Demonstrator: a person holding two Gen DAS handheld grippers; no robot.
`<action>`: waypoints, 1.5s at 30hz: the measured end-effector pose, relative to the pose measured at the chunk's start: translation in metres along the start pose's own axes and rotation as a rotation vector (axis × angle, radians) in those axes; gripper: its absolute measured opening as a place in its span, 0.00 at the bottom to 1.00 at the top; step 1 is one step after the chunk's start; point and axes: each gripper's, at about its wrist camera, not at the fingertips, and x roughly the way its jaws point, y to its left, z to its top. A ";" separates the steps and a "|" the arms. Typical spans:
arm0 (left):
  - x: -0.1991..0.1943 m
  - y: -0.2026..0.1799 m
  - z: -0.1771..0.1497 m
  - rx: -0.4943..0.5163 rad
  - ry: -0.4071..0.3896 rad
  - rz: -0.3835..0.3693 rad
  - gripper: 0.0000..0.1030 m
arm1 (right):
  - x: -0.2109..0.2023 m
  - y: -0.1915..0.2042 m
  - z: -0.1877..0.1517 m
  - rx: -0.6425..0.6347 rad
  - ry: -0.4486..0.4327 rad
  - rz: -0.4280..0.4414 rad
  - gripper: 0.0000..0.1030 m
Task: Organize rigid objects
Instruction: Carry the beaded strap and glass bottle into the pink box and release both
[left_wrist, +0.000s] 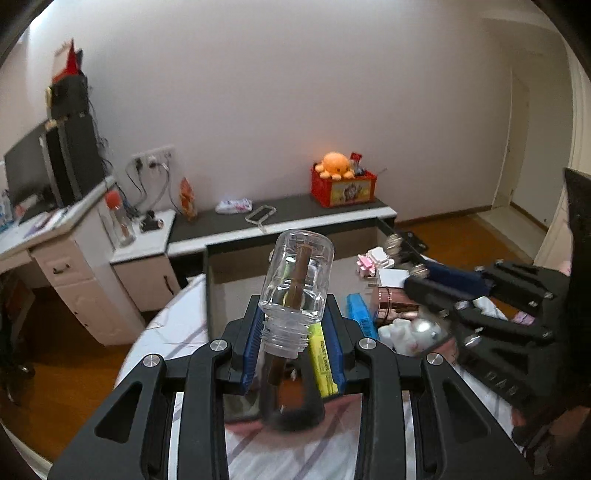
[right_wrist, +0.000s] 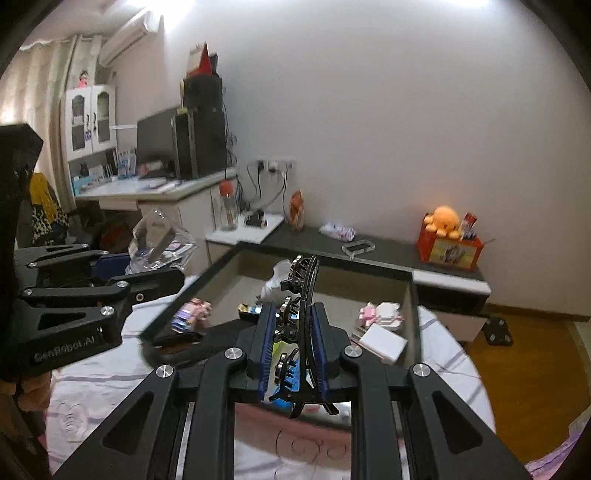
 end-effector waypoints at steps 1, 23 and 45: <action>0.011 0.000 0.001 -0.002 0.017 -0.004 0.31 | 0.011 -0.003 0.000 0.011 0.016 0.011 0.19; 0.020 0.027 -0.010 -0.100 0.001 0.058 0.82 | 0.045 -0.024 -0.007 0.145 0.062 0.031 0.63; -0.135 0.002 -0.032 -0.081 -0.160 0.119 1.00 | -0.091 0.004 -0.008 0.136 -0.067 -0.107 1.00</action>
